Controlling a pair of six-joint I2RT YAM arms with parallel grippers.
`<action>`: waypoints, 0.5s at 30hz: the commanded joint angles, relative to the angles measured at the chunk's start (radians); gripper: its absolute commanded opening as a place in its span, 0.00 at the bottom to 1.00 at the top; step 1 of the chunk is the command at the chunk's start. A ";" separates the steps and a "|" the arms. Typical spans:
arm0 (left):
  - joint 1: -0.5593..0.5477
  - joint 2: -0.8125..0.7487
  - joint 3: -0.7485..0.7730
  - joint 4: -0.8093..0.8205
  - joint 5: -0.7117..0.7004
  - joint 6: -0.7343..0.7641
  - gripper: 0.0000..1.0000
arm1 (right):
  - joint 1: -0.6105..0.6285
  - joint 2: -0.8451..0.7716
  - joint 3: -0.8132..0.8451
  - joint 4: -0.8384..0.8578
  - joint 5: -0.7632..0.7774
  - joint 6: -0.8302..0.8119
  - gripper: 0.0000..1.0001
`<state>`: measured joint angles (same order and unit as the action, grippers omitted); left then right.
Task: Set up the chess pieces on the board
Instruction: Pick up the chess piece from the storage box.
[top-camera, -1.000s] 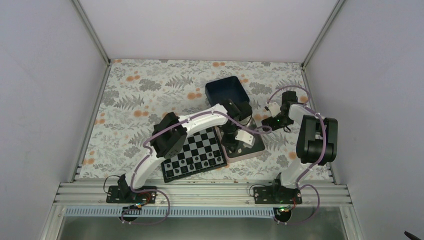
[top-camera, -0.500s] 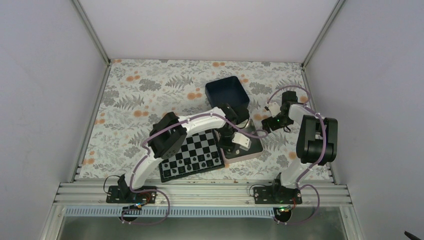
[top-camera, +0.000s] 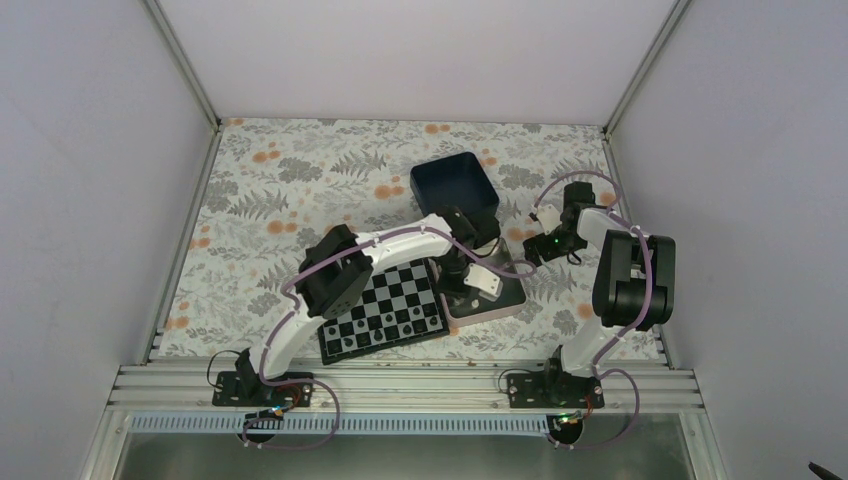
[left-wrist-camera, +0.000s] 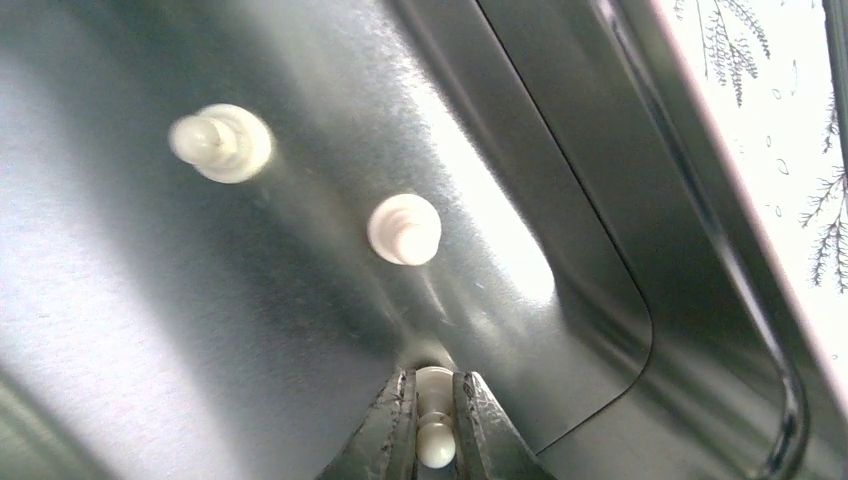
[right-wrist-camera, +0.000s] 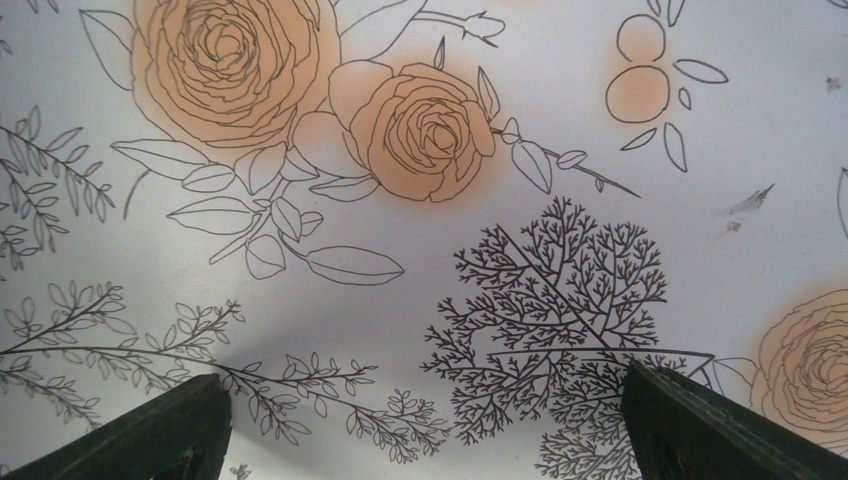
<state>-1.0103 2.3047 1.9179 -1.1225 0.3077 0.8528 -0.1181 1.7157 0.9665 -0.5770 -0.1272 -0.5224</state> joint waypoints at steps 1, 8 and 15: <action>-0.010 -0.059 0.074 -0.014 -0.036 -0.001 0.08 | 0.006 0.010 -0.009 -0.003 -0.010 -0.008 1.00; -0.004 -0.121 0.194 -0.069 -0.118 -0.013 0.08 | 0.007 0.010 -0.005 -0.003 -0.009 -0.008 1.00; 0.090 -0.316 0.012 -0.024 -0.208 -0.041 0.08 | 0.006 0.012 0.001 -0.007 -0.010 -0.005 1.00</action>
<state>-0.9890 2.1147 2.0373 -1.1492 0.1715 0.8406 -0.1181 1.7161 0.9665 -0.5770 -0.1272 -0.5224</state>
